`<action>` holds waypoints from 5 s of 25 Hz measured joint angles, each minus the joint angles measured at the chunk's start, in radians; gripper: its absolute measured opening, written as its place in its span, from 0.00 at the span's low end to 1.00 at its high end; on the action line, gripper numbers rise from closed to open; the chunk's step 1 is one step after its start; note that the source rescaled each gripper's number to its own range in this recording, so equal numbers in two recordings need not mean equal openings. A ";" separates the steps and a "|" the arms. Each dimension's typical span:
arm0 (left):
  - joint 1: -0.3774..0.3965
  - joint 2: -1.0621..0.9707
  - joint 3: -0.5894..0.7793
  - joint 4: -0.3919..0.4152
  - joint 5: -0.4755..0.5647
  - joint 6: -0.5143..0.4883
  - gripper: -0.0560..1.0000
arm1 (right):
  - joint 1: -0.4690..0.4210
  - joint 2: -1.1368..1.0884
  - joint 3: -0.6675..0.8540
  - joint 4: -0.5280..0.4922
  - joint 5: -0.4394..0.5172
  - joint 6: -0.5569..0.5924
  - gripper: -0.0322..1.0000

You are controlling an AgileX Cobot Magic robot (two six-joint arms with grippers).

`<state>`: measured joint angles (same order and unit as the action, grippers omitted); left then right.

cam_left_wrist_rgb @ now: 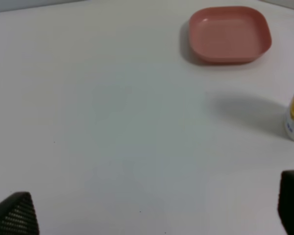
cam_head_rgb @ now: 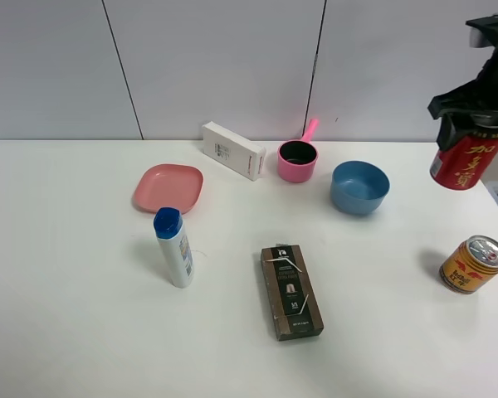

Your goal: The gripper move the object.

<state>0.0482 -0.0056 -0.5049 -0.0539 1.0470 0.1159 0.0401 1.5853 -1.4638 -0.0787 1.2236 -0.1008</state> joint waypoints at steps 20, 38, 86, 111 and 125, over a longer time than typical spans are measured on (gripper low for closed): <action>0.000 0.000 0.000 0.000 0.000 0.000 1.00 | -0.181 0.331 0.002 0.023 -0.435 0.037 0.03; 0.000 0.000 0.000 0.000 0.000 0.000 1.00 | -0.181 0.437 0.005 0.079 -0.530 0.037 0.03; 0.000 0.000 0.000 0.000 0.000 0.000 1.00 | -0.181 -0.032 0.000 0.079 -0.036 -0.044 1.00; 0.000 0.000 0.000 0.000 0.000 0.000 1.00 | -0.181 -0.963 0.542 0.085 -0.012 -0.045 1.00; 0.000 0.000 0.000 0.000 0.000 0.000 1.00 | -0.181 -1.587 0.919 0.151 -0.121 -0.045 1.00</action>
<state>0.0482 -0.0056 -0.5049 -0.0539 1.0470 0.1159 -0.1408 -0.0017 -0.5448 0.0721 1.1026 -0.1460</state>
